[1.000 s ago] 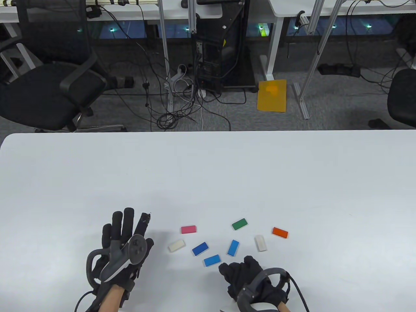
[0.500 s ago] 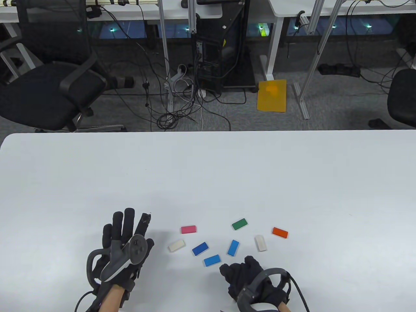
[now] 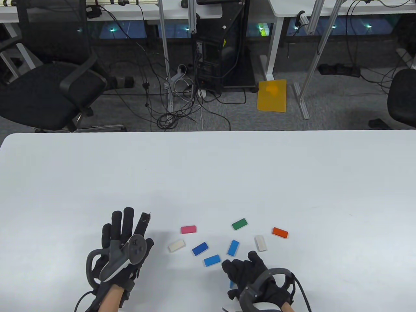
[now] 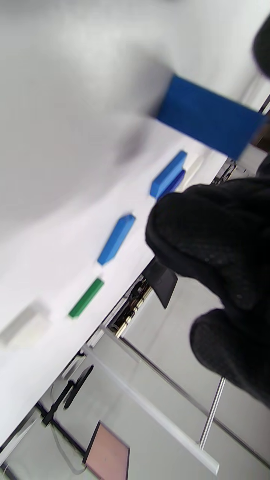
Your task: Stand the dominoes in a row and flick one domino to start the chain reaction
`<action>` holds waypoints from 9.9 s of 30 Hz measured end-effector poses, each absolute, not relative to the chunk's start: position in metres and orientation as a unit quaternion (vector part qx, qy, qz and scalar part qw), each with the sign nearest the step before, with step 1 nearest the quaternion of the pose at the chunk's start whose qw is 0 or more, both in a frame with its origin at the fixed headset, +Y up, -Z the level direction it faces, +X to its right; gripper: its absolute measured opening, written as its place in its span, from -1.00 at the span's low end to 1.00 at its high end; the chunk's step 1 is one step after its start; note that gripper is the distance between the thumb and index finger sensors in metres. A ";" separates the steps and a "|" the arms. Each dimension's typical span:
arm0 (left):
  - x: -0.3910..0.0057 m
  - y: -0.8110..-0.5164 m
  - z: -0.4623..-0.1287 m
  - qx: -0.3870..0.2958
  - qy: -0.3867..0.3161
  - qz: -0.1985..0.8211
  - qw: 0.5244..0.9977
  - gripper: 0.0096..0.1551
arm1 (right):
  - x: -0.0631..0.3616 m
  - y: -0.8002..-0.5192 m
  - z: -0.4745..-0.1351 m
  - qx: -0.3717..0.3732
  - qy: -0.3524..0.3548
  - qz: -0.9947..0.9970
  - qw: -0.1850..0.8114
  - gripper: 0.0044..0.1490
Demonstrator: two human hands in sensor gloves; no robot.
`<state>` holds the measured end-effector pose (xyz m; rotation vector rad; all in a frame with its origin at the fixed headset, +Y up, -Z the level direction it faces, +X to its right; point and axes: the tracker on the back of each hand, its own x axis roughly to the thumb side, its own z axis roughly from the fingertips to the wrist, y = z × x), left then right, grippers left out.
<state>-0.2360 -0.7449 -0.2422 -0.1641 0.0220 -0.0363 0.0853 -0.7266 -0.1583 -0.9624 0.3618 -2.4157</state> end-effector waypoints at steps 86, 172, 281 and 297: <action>-0.242 -0.748 -0.242 -0.084 0.021 -0.017 0.996 -0.13 | 0.101 -0.743 -0.158 -0.356 0.120 -0.894 0.244 -0.07; -0.246 -0.748 -0.243 -0.079 0.004 0.010 0.997 -0.13 | 0.149 -0.760 -0.279 -0.128 -0.033 -0.962 0.239 -0.18; -0.251 -0.749 -0.243 -0.099 0.021 -0.015 0.995 -0.14 | 0.157 -0.673 -0.210 -0.295 0.167 -0.920 0.197 0.01; -0.256 -0.746 -0.243 -0.101 0.030 -0.003 0.994 -0.15 | 0.091 -0.736 -0.302 -0.327 0.085 -0.881 0.332 -0.03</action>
